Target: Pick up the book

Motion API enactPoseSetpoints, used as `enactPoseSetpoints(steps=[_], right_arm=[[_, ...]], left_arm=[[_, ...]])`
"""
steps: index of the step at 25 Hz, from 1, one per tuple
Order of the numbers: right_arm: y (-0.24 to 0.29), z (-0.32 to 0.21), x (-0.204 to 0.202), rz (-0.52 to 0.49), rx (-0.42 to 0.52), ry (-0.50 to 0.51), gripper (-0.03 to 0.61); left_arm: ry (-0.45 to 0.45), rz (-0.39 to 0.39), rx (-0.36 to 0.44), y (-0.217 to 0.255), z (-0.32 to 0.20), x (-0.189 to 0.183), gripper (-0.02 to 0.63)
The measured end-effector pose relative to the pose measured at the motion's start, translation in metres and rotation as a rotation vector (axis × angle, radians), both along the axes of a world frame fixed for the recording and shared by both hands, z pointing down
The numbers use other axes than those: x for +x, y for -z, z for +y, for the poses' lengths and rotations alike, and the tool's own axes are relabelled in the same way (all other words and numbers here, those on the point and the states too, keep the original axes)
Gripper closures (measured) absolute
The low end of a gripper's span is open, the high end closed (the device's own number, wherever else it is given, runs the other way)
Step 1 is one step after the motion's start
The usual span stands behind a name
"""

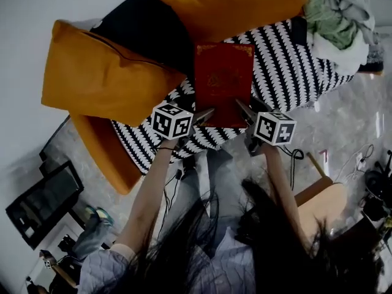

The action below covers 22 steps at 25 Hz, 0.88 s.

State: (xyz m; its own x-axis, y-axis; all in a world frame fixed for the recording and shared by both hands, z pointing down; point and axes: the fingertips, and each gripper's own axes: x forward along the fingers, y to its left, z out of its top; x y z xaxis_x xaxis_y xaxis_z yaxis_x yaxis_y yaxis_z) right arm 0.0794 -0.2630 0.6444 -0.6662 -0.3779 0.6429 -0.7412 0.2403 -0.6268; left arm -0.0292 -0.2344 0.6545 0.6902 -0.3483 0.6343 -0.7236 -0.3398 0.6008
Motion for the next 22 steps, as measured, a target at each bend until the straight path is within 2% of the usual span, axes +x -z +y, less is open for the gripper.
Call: enactPoseSetpoints(steps=[6,12,17,22], right_arm=[[0.061,0.017,-0.014,-0.026,0.068,-0.022,0.350],[0.118,0.049,-0.032,-0.016,0.136,0.000,0.350],[0.152,0.064,-0.040,0.000,0.173,0.036,0.350],[0.187,0.079,-0.056,-0.031,0.200,0.024,0.351]], left_arm=[[0.042,0.030,0.063,0.061,0.018,-0.016,0.279],[0.060,0.042,0.114,0.114,0.050,-0.033,0.279],[0.074,0.036,0.134,0.146,0.067,-0.040,0.279],[0.103,0.041,0.178,0.183,0.083,-0.057,0.279]])
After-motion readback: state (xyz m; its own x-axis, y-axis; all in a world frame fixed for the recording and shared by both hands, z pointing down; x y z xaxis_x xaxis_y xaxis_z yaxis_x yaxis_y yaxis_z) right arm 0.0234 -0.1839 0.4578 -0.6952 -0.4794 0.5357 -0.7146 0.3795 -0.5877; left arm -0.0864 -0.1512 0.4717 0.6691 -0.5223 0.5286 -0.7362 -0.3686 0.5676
